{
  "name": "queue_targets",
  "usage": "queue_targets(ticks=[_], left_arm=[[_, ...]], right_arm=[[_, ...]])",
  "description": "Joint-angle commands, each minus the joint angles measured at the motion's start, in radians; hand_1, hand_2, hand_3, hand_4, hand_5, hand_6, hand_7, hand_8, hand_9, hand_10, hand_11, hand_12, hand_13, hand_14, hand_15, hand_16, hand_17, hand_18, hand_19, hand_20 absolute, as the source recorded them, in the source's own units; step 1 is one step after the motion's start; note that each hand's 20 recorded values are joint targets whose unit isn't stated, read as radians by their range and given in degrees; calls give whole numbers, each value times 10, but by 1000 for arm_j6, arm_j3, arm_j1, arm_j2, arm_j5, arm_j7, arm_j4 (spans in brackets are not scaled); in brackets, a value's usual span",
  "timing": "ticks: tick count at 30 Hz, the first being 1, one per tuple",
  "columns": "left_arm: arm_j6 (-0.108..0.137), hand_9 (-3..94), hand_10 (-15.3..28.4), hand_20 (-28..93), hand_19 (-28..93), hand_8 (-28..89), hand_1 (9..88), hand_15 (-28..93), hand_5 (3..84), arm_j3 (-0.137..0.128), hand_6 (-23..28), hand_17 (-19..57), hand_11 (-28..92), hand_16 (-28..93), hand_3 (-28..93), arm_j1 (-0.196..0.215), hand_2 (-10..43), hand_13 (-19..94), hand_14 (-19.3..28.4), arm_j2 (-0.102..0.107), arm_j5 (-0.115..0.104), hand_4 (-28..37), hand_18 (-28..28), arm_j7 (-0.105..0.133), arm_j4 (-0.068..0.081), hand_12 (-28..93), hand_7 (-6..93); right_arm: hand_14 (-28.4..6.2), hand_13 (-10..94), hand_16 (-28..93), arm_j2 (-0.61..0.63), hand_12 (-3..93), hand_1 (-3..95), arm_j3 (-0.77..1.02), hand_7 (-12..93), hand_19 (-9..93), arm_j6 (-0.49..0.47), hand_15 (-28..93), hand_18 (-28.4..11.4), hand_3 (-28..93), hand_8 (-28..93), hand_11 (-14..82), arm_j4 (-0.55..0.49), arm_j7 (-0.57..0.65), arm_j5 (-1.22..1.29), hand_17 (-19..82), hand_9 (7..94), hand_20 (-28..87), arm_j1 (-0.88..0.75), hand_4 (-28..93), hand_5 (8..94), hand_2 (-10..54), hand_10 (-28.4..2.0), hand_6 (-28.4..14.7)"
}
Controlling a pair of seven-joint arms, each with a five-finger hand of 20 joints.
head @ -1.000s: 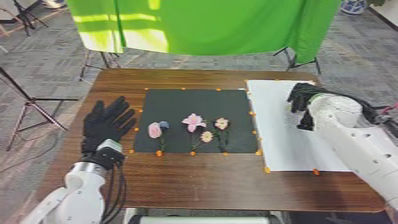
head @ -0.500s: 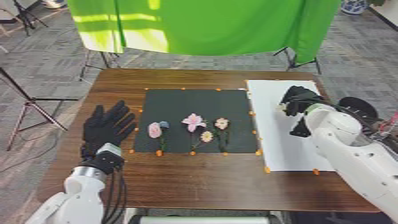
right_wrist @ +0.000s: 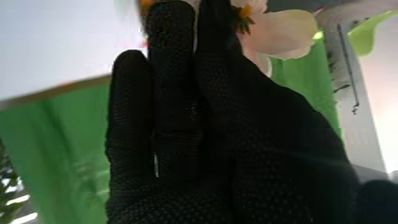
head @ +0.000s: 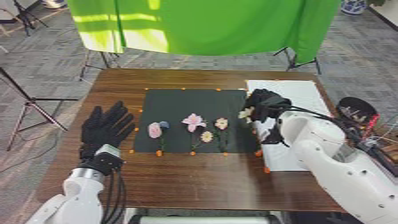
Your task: Arrange flowers
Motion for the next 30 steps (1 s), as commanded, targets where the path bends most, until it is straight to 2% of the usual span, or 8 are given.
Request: queue_targets(ticks=[1,3,5,7,20,23,26,30], left_arm=[[-16,246,159,57,319,-77,206,296,390,-21,104,-83,208,-82,685,31,173,143,161,-15,7,-283,141,-11,-7,51,98],[-11,246,159,57,318,-77,207,294,390,-22,104,-82,208,-82,685,33,173,142,161,-15,5,-283,141,-13,-6,51,97],[-9,246,158,57,317,-77,208,293,389,-25,103,-82,208,-80,684,33,172,142,161,-12,10,-283,141,-16,-7,51,98],[-12,246,158,58,317,-77,211,294,390,-27,103,-82,208,-79,681,34,173,142,161,-7,11,-283,141,-12,-8,51,98],[-22,243,158,60,312,-78,202,292,385,-41,101,-82,206,-79,663,48,186,140,161,-5,-5,-283,140,5,-10,50,96],[-66,236,156,60,308,-76,206,277,376,-83,99,-82,198,-78,630,63,195,135,160,-18,10,-283,139,-30,-4,50,88],[-100,227,155,61,304,-72,220,254,367,-128,98,-85,177,-72,582,86,202,128,157,-27,40,-283,141,-55,1,51,76],[-120,217,153,62,292,-64,238,218,349,-161,92,-86,145,-62,533,116,202,119,154,-42,40,-283,141,-52,4,54,49]], right_arm=[[-29,723,409,-17,286,670,-41,137,767,23,232,-121,670,-121,47,-34,-18,-28,273,766,110,-54,-283,650,-65,-84,34],[-30,718,404,-16,266,664,-32,137,731,-4,229,-124,677,-122,58,-45,-20,-21,280,753,145,-60,-283,645,-73,-86,32],[-33,706,394,-12,199,656,-13,135,577,-39,204,-129,678,-124,86,-64,-10,-1,311,710,231,-68,-283,630,-92,-92,29],[-37,690,389,-3,154,647,7,131,537,-57,192,-134,672,-125,95,-88,-3,13,312,671,243,-83,-283,610,-95,-98,22],[-83,596,210,22,133,531,82,135,561,-122,293,-153,767,-128,82,-171,8,32,268,562,212,-121,-283,527,-95,-119,-4],[-94,578,190,16,132,462,127,128,571,-88,293,-157,762,-125,77,-194,-15,63,263,541,209,-148,-283,504,-95,-127,-15],[-129,529,169,-2,132,302,166,99,577,-19,270,-167,738,-107,65,-211,-15,131,252,502,197,-168,-274,460,27,-150,-31],[-146,474,162,-26,132,226,219,84,557,130,212,-177,715,-97,52,-213,-57,222,237,456,186,-209,-274,430,91,-163,-38]])
